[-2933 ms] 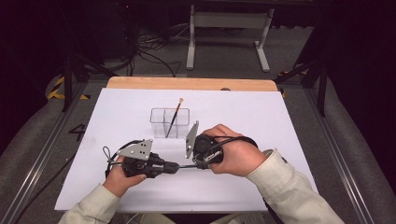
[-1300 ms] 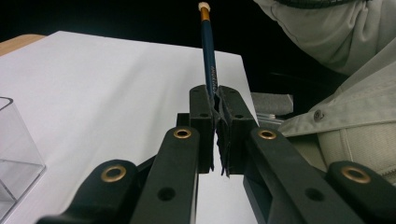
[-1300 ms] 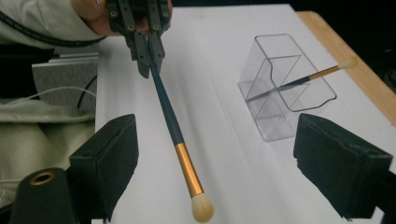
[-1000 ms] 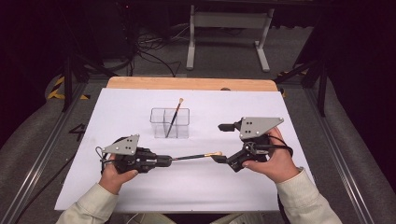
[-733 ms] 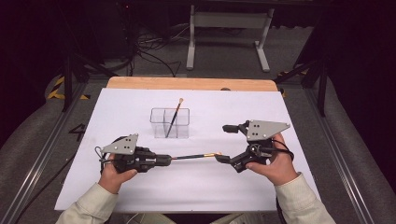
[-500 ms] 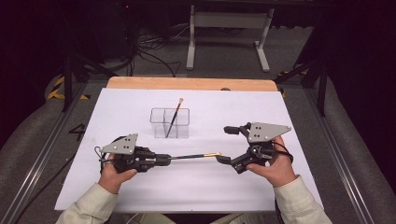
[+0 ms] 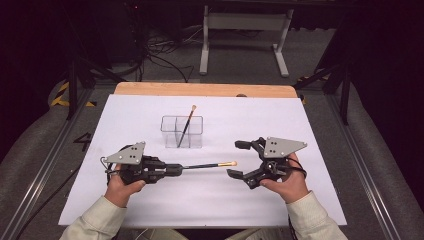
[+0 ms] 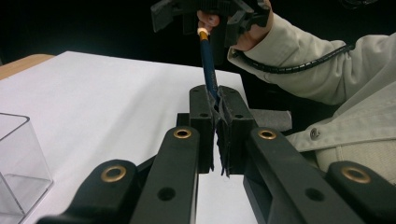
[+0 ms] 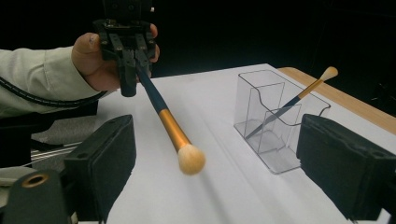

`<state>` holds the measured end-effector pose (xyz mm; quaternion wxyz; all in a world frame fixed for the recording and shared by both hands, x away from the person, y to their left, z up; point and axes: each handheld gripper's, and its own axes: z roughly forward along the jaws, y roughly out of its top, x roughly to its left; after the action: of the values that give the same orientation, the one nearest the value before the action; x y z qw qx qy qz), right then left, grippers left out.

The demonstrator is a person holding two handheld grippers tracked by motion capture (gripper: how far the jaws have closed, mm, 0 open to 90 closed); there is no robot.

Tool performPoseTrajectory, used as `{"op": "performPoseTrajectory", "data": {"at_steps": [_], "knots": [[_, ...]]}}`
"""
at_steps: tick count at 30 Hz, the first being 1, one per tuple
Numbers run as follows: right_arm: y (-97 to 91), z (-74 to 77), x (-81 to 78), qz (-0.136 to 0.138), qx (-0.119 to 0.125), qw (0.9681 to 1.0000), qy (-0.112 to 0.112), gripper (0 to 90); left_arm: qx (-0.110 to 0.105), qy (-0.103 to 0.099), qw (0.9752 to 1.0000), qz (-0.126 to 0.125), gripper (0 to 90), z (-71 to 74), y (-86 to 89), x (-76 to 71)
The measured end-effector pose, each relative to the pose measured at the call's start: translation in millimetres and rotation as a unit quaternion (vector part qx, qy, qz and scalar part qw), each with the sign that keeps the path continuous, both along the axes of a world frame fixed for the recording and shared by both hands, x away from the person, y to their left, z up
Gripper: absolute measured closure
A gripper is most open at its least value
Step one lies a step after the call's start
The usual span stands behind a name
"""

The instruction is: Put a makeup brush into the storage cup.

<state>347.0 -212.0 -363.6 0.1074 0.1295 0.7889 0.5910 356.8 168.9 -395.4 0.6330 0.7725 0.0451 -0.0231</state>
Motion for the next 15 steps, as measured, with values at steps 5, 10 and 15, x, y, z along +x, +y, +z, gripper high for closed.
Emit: {"op": "performPoseTrajectory", "data": {"at_steps": [5,10,15], "knots": [[-0.1,-7.8,1.1,0.004,0.003,0.9999,0.010,16.5,-0.002,0.000,1.0000,0.000,85.3,1.6,1.3,-0.9],[-0.3,-16.6,3.0,0.013,0.005,0.9996,0.024,24.0,-0.004,-0.002,1.0000,0.000,85.3,2.3,1.6,-1.2],[1.8,-20.1,4.2,0.025,0.001,0.9993,0.027,32.9,-0.005,-0.002,1.0000,-0.002,85.3,2.1,1.1,-1.1]]}}
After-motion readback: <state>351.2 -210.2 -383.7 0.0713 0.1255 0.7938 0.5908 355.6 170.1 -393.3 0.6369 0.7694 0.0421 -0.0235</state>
